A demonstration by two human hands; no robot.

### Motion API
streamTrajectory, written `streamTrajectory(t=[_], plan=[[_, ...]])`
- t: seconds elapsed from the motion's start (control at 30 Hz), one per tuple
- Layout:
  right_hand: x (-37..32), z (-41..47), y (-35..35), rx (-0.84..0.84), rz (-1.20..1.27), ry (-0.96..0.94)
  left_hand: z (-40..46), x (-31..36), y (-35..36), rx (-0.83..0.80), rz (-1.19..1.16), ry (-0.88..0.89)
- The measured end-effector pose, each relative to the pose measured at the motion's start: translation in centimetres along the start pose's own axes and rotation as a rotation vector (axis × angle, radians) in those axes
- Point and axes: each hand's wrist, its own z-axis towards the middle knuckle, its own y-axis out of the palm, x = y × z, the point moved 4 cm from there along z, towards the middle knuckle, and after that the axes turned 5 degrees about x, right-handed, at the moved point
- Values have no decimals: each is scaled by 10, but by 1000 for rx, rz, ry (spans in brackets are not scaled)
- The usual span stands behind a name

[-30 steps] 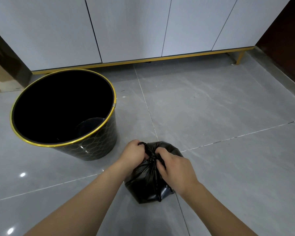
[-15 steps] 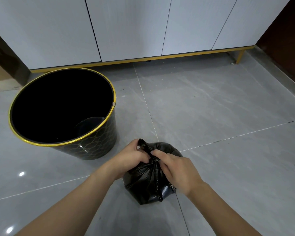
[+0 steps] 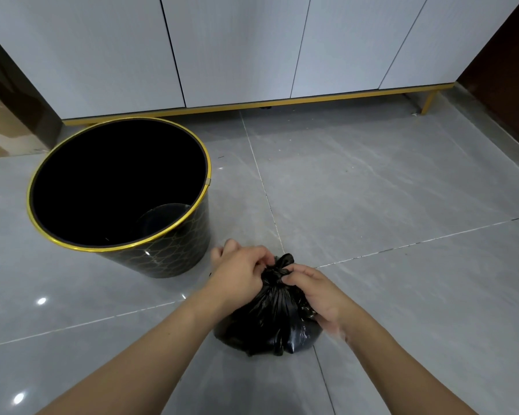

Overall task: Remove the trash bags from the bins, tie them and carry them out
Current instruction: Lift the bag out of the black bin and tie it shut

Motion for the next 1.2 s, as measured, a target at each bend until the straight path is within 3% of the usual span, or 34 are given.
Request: streamTrajectory(t=[0.13, 0.2, 0.5, 0.8, 1.0, 1.2], plan=[[-2, -6, 5, -175, 115, 121, 1, 2, 5, 10, 20, 29], [-1, -6, 4, -183, 118, 152, 1, 0, 7, 7, 20, -11], [4, 8, -12, 270, -432, -200, -4, -10, 11, 27, 47, 5], [-5, 6, -12, 312, -816, -476, -2, -5, 11, 33, 21, 26], [0, 14, -13, 163, -534, -223, -3, -3, 11, 36, 37, 61], [0, 12, -13, 97, -466, -252, 1, -6, 18, -36, 187, 106]])
